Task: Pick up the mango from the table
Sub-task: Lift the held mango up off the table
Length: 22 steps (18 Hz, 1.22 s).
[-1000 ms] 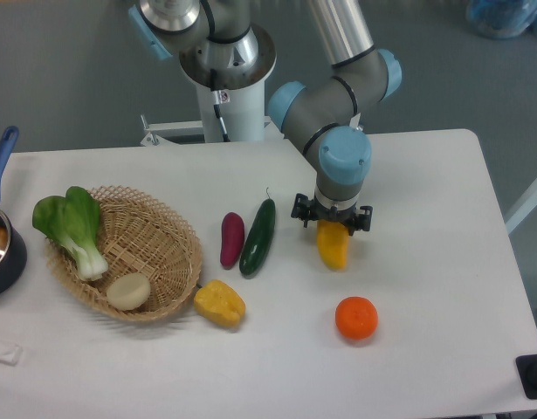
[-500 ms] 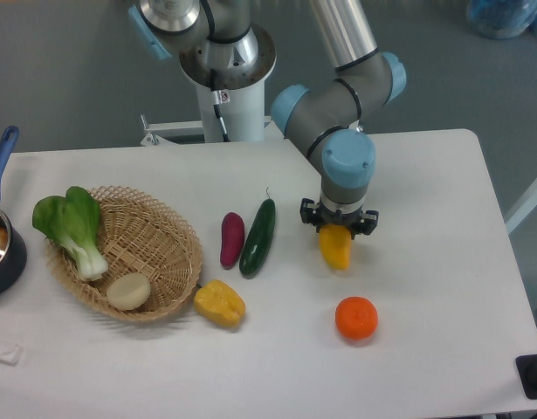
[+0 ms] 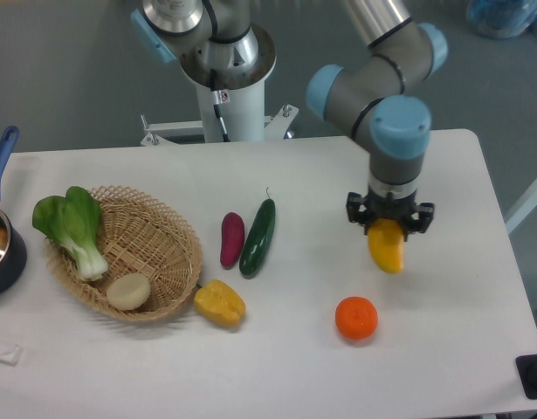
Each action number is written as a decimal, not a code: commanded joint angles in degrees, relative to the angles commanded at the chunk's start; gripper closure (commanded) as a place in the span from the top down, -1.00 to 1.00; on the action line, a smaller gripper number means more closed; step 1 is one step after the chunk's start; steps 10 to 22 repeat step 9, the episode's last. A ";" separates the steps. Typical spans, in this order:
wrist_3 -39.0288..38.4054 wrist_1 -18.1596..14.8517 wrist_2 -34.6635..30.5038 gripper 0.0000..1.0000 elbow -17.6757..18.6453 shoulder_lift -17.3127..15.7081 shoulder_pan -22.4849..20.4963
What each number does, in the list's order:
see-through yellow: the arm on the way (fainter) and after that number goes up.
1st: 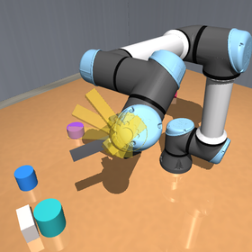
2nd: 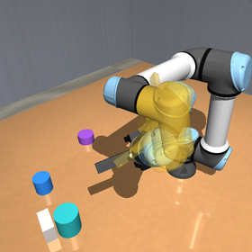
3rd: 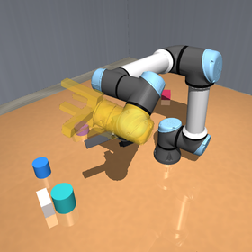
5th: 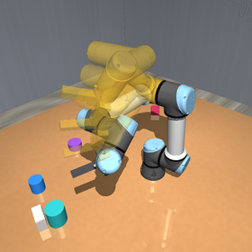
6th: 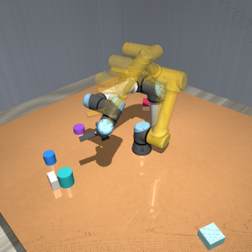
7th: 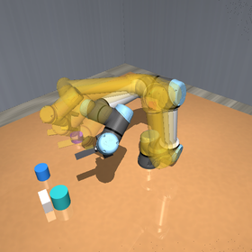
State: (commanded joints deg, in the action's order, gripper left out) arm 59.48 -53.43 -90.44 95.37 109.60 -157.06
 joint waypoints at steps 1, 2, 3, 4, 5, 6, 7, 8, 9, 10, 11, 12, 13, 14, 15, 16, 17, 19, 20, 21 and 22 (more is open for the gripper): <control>1.76 -0.70 0.00 -0.40 -0.35 0.00 0.17; 3.60 -0.97 0.00 -0.40 -0.44 0.00 0.18; 4.23 -1.06 -0.09 -0.40 -0.97 0.00 0.18; 4.93 -2.28 0.00 -0.41 -1.23 -0.09 -0.17; 5.64 -3.07 0.00 -0.41 -1.50 -0.09 -0.26; 6.60 -3.43 0.26 -0.41 -1.33 -0.09 -0.35; 8.18 -3.52 0.26 -0.41 -0.89 -0.09 -0.79; 9.41 -3.61 0.26 -0.41 -0.54 -0.26 -0.96; 10.03 -3.70 0.35 -0.41 -0.45 -0.44 -0.97; 10.03 -3.70 0.35 -0.41 -0.45 -0.44 -0.97; 10.03 -3.70 0.35 -0.41 -0.45 -0.44 -0.97; 10.03 -3.70 0.35 -0.41 -0.45 -0.44 -0.97; 10.03 -3.70 0.35 -0.41 -0.45 -0.44 -0.97; 10.03 -3.70 0.35 -0.41 -0.45 -0.44 -0.97; 10.03 -3.70 0.35 -0.41 -0.45 -0.44 -0.97; 10.03 -3.70 0.35 -0.41 -0.45 -0.44 -0.97; 10.03 -3.70 0.35 -0.41 -0.45 -0.44 -0.97; 10.03 -3.70 0.35 -0.41 -0.45 -0.44 -0.97; 10.03 -3.70 0.35 -0.41 -0.45 -0.44 -0.97; 10.03 -3.70 0.35 -0.41 -0.45 -0.44 -0.97; 10.03 -3.70 0.35 -0.41 -0.45 -0.44 -0.97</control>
